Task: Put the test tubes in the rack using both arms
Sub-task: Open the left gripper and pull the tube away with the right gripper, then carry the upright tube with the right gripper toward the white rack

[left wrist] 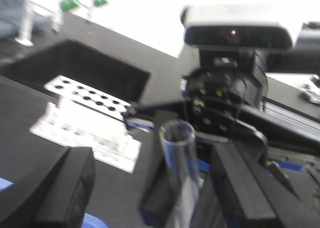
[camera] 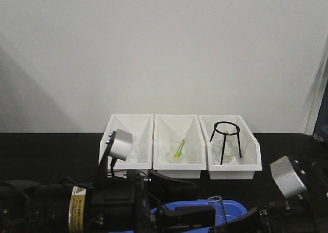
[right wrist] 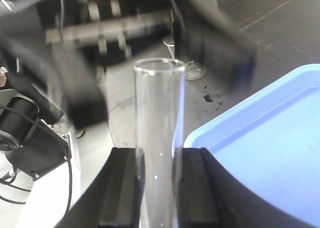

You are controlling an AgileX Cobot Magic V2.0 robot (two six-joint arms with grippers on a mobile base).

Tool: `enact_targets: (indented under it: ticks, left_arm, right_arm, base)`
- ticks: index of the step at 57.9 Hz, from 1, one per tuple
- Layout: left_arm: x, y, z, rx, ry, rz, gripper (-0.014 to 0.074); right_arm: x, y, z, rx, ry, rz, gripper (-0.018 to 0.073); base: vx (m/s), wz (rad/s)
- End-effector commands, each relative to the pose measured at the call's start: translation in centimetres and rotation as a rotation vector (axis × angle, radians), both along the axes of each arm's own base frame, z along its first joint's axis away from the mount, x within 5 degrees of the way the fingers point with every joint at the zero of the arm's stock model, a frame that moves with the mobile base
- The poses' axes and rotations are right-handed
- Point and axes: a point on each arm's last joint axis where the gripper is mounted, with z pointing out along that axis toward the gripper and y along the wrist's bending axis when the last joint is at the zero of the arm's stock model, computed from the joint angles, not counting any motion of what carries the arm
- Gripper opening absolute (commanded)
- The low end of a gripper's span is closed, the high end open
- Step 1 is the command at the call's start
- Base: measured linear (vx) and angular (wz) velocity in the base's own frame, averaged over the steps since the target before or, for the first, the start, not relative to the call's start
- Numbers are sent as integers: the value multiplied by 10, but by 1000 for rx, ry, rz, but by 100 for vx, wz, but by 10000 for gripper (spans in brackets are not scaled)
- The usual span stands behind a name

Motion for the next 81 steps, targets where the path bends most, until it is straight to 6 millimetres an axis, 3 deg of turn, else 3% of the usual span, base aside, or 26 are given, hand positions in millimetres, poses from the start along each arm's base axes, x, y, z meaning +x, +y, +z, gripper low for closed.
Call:
enact_targets:
  ticks: [1,18,38,49,71,81]
  left_arm:
    - [-3,13,38,-112,-69,46,582]
    - [0,43,59,-104,-133,193,582]
    - [6,61,65,-45,-138,343,582]
    - [8,64,63,13,-146,389,582]
    - [13,72,51,166,-123,458,549]
    - [16,88,47,226,-73,501,514]
  right_arm:
    - [0,2,20,79,-57,-4,-7]
    - [10,-3,23,64,-155,-124,-7]
    - [40,-42,42,-82,-439,-699,-7]
    - [39,-55,46,-216,-529,-804,-7]
    - [31,-84,53,-361,-525,-1072,-7]
    - [23,-113,60,-374,-533,-1198,-6]
  base:
    - [0,0]
    - [0,0]
    - [0,0]
    - [0,0]
    - [0,0]
    - [0,0]
